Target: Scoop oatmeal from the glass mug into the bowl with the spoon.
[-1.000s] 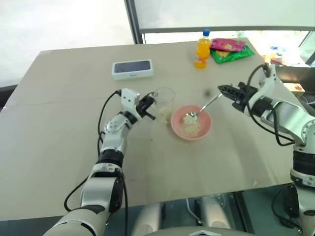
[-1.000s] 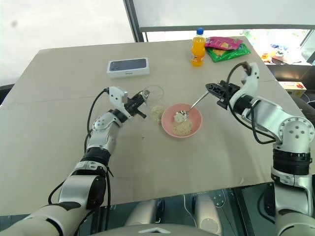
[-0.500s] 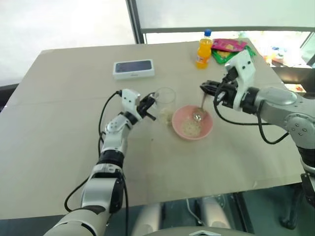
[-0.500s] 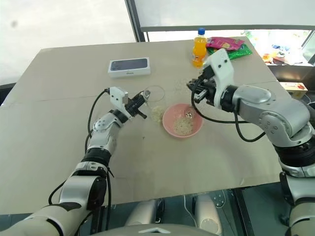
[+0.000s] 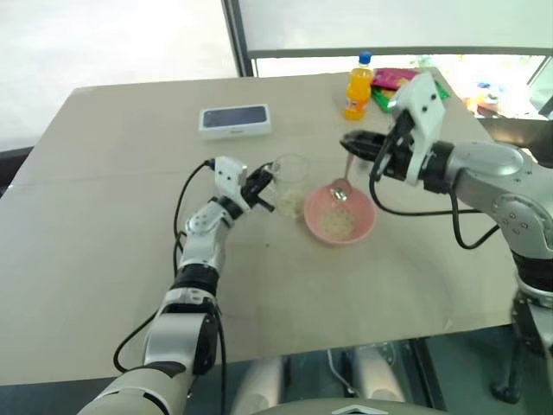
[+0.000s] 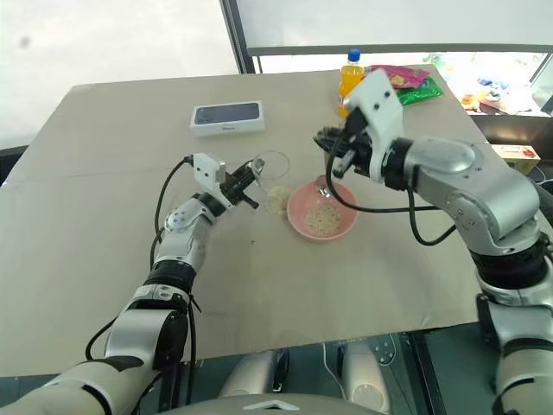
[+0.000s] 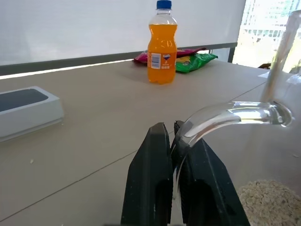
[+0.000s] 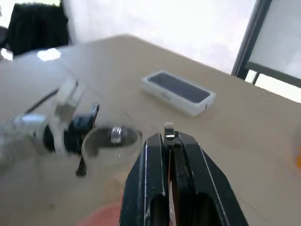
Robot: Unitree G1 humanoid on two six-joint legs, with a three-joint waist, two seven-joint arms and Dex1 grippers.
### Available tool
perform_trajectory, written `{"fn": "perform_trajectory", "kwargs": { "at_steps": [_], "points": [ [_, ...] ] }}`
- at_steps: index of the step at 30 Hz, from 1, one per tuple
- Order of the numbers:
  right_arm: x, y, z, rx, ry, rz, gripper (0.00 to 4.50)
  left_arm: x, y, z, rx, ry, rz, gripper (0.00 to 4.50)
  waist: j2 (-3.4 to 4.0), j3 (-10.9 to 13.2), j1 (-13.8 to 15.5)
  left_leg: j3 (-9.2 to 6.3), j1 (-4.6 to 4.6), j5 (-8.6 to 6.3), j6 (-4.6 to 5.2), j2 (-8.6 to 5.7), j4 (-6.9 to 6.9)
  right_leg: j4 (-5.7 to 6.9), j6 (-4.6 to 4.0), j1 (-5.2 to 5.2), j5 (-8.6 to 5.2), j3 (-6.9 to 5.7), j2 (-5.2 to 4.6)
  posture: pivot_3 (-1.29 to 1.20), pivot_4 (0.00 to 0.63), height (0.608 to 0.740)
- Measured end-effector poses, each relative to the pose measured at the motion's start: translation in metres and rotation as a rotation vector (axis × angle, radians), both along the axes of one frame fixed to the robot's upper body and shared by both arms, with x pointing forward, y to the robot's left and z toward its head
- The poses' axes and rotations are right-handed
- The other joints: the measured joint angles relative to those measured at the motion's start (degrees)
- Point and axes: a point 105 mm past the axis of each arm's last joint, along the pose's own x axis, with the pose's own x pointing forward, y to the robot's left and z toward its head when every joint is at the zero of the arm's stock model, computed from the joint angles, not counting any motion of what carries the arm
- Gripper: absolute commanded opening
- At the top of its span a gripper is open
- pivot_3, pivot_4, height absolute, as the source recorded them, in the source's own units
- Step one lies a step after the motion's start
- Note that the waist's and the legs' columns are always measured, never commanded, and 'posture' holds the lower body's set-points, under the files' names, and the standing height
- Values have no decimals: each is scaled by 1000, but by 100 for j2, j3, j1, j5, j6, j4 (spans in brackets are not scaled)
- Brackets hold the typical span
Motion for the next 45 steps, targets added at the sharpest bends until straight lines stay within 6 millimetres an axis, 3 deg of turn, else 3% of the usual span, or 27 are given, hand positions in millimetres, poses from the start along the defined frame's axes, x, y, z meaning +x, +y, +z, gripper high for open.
{"fn": "perform_trajectory", "kwargs": {
  "at_steps": [5, 6, 11, 17, 21, 23, 25, 28, 40, 44, 45],
  "points": [
    [4, -1, 61, 360, 31, 13, 0, 0, 1, 0, 0, 0, 2, 39, 3, -2, -10, -7, 3, 0, -1, 1, -8, 1, -1, -2, 0, -2, 1, 0, 150, 740],
    [3, 2, 65, 391, 42, 29, 0, 0, 0, 0, -1, 1, 1, 39, 4, -2, -13, -9, 3, 0, -1, 0, -8, 1, -1, -2, 0, -2, 1, 0, 150, 740],
    [5, 24, 42, 366, 148, 64, 0, -1, -1, -1, -5, 8, -2, 39, 3, -3, -9, -8, 2, 0, 0, -8, -4, 1, 0, 0, 0, -1, -3, 0, 150, 740],
    [7, 35, 6, 280, 261, 69, 0, 0, 0, 0, -8, 13, 6, 39, 3, -3, -28, -9, 2, 0, 0, -8, -5, 2, 0, 0, 0, -1, -2, 0, 150, 740],
    [8, 44, -1, 239, 257, 69, 0, 0, 0, 1, -9, 15, 7, 39, 3, -3, -39, -11, 4, 0, 0, -8, -5, 3, 0, -1, 0, -2, -1, 0, 150, 740],
    [8, 45, -2, 229, 247, 71, 726, 0, 0, 1, -10, 16, 4, 0, 3, -3, -38, -10, 3, 0, 0, -8, -5, 2, 0, 0, 0, -2, -1, 0, 150, 740],
    [9, 46, -1, 238, 243, 84, 1178, 0, 0, 1, -11, 18, 2, 0, 3, -3, -39, -10, 3, 0, 0, -8, -5, 1, 0, 0, 0, -2, -1, 0, 150, 740],
    [15, 42, -2, 247, 236, 58, 2310, -2, 1, 1, -12, 19, -1, 0, 3, -3, -41, -10, 3, 0, 0, -8, -5, 1, 0, -1, 0, -2, -1, 0, 150, 740],
    [20, 37, 3, 271, 202, 31, 2310, -5, 0, 1, -15, 8, -23, 0, 4, -2, -47, -10, 3, 0, 0, -8, -7, 0, 0, -1, 0, -2, -1, 0, 150, 740],
    [20, 38, 2, 268, 200, 28, 2389, -8, -1, -7, 7, 29, -35, 1324, 5, 0, -53, -9, 2, 0, 0, -8, -7, 0, 0, -4, 0, -1, -1, 0, 150, 740],
    [20, 38, 2, 269, 200, 31, 2389, -9, -3, -13, 8, 43, -39, 1945, 3, 2, -57, -10, -5, 0, 0, -8, -7, 2, 0, -10, 0, -1, -1, 0, 150, 740]
  ]
}}
